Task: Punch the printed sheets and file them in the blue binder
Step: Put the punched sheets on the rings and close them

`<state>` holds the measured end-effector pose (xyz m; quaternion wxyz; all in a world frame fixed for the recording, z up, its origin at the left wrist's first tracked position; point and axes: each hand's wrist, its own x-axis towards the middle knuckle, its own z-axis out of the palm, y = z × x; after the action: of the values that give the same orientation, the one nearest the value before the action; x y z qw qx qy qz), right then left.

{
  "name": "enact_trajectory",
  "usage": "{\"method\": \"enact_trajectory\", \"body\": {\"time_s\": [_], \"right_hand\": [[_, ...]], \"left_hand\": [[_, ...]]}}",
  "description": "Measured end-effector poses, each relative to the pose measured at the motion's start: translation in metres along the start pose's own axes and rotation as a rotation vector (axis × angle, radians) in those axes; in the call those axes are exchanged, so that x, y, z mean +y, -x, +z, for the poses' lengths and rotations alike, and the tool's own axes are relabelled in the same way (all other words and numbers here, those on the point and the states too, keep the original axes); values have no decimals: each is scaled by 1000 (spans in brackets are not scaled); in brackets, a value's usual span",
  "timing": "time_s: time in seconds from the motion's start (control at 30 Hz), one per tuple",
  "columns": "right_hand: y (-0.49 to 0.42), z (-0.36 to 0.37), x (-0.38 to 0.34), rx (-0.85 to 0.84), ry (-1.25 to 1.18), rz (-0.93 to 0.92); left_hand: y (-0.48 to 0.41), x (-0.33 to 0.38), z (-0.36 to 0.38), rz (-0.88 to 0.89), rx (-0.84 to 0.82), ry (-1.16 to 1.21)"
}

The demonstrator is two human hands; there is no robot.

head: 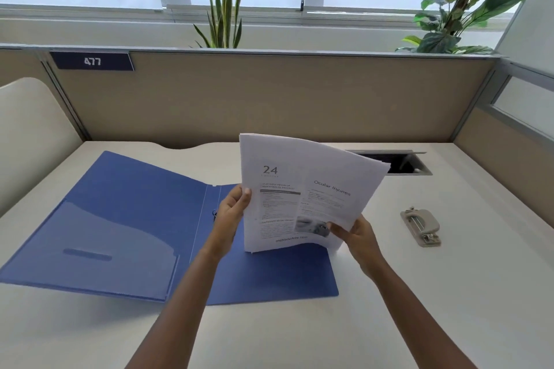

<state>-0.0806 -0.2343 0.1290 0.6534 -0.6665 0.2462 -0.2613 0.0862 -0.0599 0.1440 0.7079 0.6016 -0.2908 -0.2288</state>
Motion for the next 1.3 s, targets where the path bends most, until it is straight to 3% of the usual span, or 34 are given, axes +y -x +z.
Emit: {"method": "enact_trajectory", "body": {"time_s": [0.2,0.5,0.7,0.93,1.3], "right_hand": [[5,5,6,-22,48,-6],[0,13,1,210,-25,-95],[-3,20,0,233,-76,-111],[-1,24,3,226,-7,-86],[2,32,-6,289,-124,-95]], "left_hand": [[9,-11,5,-53,-38,-47],[5,-6,2,11,45,-47],[4,-8,2,37,67,-114],[4,-15,6,80,250,-228],[7,-14,9,133,323,-251]]}}
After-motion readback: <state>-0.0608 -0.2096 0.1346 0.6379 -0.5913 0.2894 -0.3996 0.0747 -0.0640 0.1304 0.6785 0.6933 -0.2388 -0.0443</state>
